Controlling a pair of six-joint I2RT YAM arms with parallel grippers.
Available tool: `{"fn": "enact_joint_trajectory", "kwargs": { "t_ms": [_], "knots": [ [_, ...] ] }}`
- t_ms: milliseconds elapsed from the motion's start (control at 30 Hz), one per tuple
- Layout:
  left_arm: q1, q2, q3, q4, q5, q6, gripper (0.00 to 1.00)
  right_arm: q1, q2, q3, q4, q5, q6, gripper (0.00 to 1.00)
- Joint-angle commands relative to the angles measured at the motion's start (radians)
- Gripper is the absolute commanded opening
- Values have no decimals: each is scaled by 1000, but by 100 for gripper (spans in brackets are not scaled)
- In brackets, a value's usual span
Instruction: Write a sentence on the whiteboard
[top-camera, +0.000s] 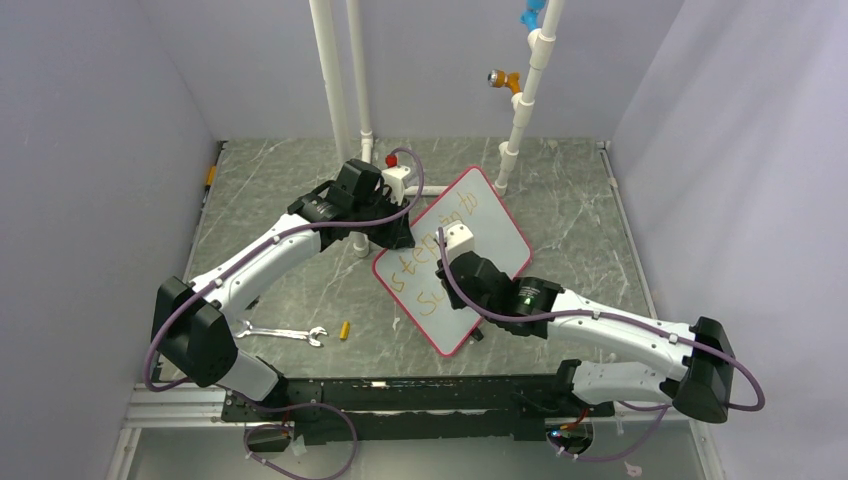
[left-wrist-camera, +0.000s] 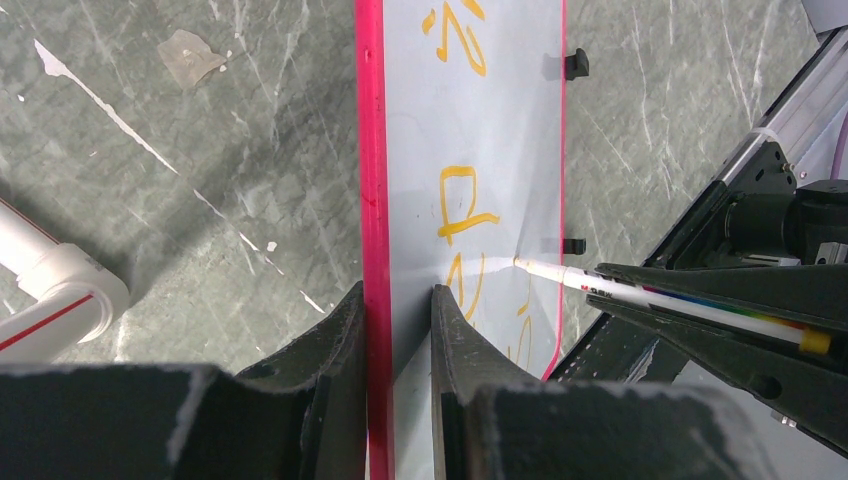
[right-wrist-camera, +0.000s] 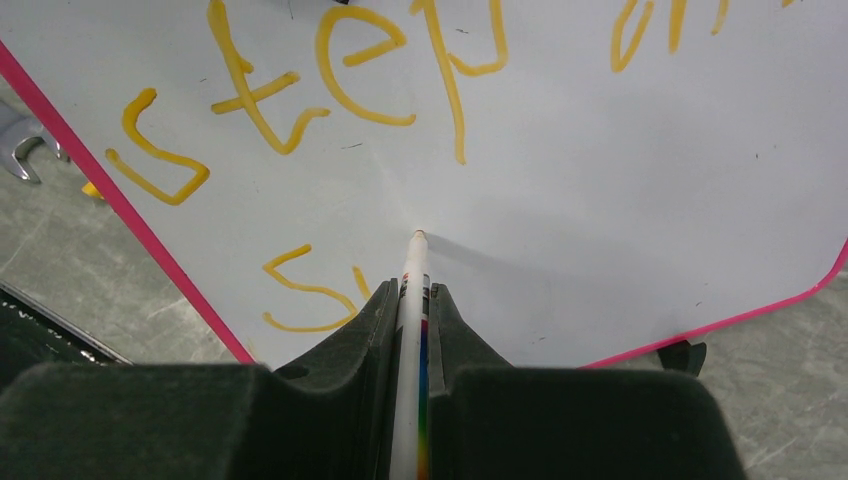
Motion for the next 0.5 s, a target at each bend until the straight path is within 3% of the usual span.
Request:
{"fn": "enact_joint_trajectory", "kwargs": {
  "t_ms": [0,467],
  "knots": [
    [-2,0,30,13,-82,96,0,-6,3,37,57,1,-15,0],
    [-2,-2,30,11,-86,95,0,-8,-47,-60,54,-43,46,0]
  ]
}}
